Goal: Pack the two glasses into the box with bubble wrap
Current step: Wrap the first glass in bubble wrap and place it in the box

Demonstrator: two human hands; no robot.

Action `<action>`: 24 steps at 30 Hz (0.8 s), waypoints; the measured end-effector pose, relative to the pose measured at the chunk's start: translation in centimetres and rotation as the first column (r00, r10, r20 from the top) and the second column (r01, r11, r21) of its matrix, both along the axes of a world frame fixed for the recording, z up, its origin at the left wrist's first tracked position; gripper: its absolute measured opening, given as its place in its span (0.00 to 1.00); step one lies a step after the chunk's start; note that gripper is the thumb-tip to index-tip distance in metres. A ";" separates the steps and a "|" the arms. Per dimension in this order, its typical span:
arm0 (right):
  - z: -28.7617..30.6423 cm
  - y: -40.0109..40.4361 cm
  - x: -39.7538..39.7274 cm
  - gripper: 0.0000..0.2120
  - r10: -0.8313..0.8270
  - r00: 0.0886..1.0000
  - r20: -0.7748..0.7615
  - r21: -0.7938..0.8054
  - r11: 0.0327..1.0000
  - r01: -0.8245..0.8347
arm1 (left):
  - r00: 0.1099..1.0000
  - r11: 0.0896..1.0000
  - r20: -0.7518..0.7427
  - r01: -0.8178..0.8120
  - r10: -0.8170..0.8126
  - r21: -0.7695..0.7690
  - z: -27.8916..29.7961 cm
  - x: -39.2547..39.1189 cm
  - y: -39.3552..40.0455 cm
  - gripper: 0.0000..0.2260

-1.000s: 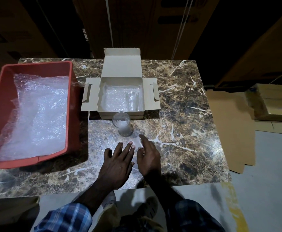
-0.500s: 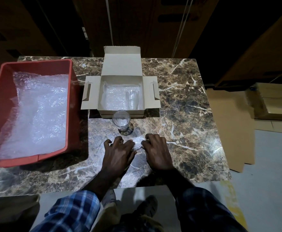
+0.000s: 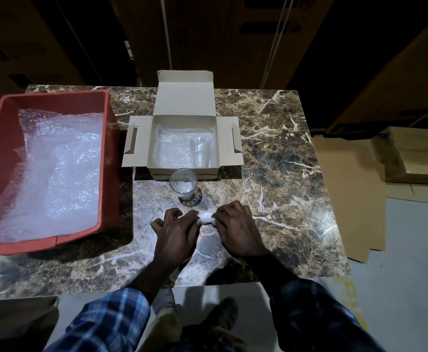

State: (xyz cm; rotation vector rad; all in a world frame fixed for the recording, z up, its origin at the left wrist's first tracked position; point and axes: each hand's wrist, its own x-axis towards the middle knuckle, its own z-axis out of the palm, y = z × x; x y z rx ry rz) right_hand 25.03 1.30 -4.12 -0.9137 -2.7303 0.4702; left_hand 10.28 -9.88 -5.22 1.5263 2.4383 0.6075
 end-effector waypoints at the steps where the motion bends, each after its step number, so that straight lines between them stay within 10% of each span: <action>1: 0.0 -0.1 -0.2 0.05 -0.048 0.999 -0.001 -0.020 0.999 0.048 | 1.000 1.000 0.022 -0.022 0.022 -0.004 -0.1 0.1 0.0 0.12; 12: 0.9 -0.2 -2.2 0.11 -0.356 0.927 0.120 -0.321 0.870 0.375 | 0.904 0.910 0.107 -0.412 0.415 -0.050 0.6 2.3 2.3 0.14; 24: 1.9 -1.8 -3.6 0.18 -0.568 0.784 0.250 -0.398 0.678 0.618 | 0.921 0.924 0.084 -0.382 0.381 -0.007 0.2 2.1 2.3 0.06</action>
